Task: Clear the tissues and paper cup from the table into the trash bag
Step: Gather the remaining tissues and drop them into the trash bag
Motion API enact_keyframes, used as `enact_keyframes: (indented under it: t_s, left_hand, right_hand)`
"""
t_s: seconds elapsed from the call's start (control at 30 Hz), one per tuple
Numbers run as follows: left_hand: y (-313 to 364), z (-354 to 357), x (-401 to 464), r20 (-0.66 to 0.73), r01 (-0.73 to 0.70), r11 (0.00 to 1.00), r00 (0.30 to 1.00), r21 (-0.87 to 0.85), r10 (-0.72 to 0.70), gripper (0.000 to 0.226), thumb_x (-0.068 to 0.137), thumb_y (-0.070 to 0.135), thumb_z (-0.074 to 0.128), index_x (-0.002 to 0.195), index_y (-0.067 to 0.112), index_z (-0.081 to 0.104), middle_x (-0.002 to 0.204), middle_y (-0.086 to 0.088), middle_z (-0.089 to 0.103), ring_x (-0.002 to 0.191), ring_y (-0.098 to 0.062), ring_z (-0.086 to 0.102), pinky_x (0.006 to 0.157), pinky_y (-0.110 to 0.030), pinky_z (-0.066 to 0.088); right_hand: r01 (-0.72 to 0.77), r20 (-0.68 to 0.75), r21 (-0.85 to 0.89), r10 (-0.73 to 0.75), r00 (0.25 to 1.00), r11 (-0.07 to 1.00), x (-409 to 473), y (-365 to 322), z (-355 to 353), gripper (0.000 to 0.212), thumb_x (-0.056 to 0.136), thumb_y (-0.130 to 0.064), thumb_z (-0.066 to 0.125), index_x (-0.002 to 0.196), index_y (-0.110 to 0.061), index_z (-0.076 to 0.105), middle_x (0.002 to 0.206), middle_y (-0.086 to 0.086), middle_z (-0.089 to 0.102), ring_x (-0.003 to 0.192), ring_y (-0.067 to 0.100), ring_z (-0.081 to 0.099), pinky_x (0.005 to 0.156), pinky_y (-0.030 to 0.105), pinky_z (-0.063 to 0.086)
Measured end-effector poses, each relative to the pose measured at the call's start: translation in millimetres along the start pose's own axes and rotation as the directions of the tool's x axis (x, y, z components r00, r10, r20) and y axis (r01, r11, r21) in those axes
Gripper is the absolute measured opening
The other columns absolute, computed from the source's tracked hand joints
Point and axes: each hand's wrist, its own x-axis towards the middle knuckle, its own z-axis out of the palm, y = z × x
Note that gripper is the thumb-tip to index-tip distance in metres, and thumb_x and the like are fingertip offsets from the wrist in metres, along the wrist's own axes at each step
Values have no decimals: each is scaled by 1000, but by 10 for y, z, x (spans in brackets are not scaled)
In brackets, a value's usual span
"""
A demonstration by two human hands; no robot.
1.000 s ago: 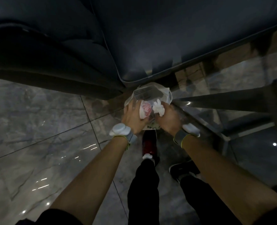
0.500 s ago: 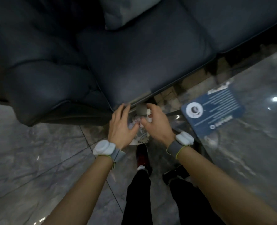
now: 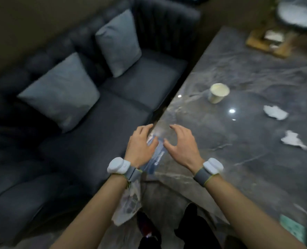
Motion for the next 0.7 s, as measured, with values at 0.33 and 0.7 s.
enact_keyframes:
  t_s: [0.33, 0.7]
  left_hand:
    - [1846, 1525, 462, 350, -387, 922, 863, -8, 366, 50, 82, 35, 53, 127, 14, 50, 127, -11, 53, 115, -31, 54, 97, -45, 46]
    - [2745, 2648, 909, 537, -514, 852, 749, 100, 388, 46, 86, 29, 56, 129, 14, 48, 132, -11, 49, 118, -33, 50, 100, -45, 42]
  right_hand:
    - [-334, -281, 41, 331, 901, 942, -409, 1610, -1676, 63, 80, -47, 55, 133, -14, 48, 140, 9, 50, 131, 28, 43, 113, 39, 32]
    - [-477, -362, 167, 504, 784, 863, -451, 2782, -2420, 55, 82, -34, 63, 131, -15, 49, 136, 8, 50, 128, 26, 40, 109, 35, 32]
